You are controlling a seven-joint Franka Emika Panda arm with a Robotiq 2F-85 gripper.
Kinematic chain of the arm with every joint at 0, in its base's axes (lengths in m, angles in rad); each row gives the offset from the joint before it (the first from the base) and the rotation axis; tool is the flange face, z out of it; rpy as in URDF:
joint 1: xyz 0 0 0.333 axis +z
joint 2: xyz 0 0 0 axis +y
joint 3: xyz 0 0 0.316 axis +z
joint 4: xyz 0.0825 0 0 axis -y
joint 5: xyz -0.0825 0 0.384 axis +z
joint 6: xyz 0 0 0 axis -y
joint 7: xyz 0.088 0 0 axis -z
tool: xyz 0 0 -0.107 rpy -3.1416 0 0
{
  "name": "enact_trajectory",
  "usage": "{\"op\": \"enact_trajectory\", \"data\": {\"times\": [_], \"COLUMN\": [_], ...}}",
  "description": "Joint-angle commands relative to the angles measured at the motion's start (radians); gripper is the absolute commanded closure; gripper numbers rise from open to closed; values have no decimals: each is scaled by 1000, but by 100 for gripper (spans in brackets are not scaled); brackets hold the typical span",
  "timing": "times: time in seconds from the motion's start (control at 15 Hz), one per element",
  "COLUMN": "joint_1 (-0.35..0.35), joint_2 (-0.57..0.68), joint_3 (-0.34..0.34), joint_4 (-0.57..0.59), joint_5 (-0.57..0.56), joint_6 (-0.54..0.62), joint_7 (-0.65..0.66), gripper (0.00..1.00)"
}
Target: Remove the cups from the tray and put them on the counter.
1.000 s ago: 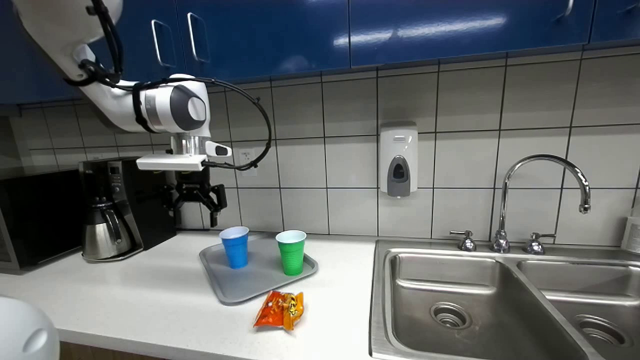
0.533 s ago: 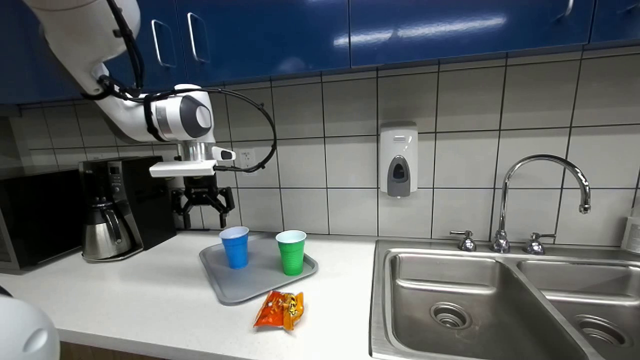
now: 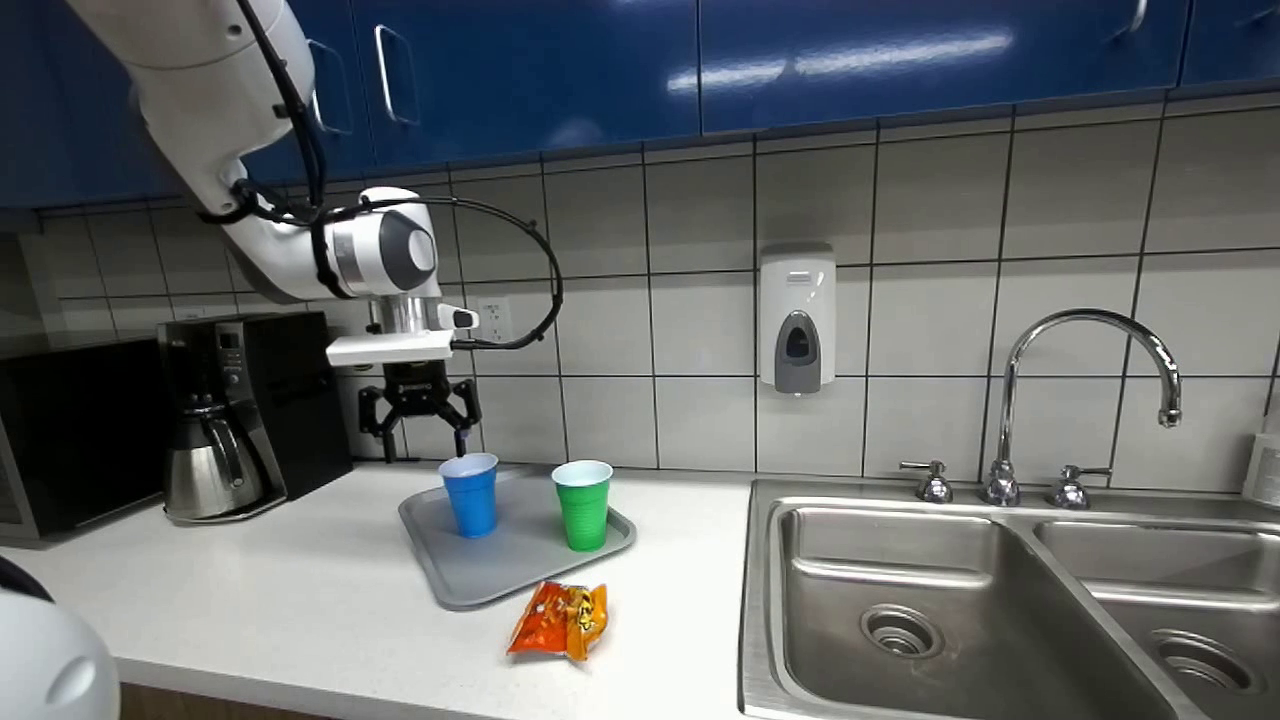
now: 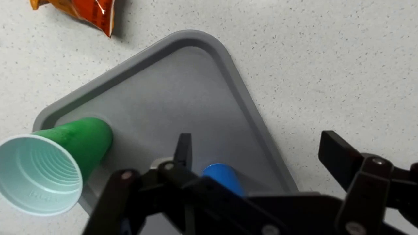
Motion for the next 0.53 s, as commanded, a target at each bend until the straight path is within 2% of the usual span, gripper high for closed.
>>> {"op": "enact_trajectory", "data": {"times": [0.0,0.27,0.33,0.47], "joint_1": [-4,-4,5,8], "joint_2": [33,46,113,142], "joint_3": [2,3,11,13], "joint_4": [51,67,125,154], "joint_5": [-23,-22,-12,-13], "joint_6": [-12,-25,-19,-30], "joint_7": [-40,-60,-53,-55], "gripper": [0,0,0,0]}}
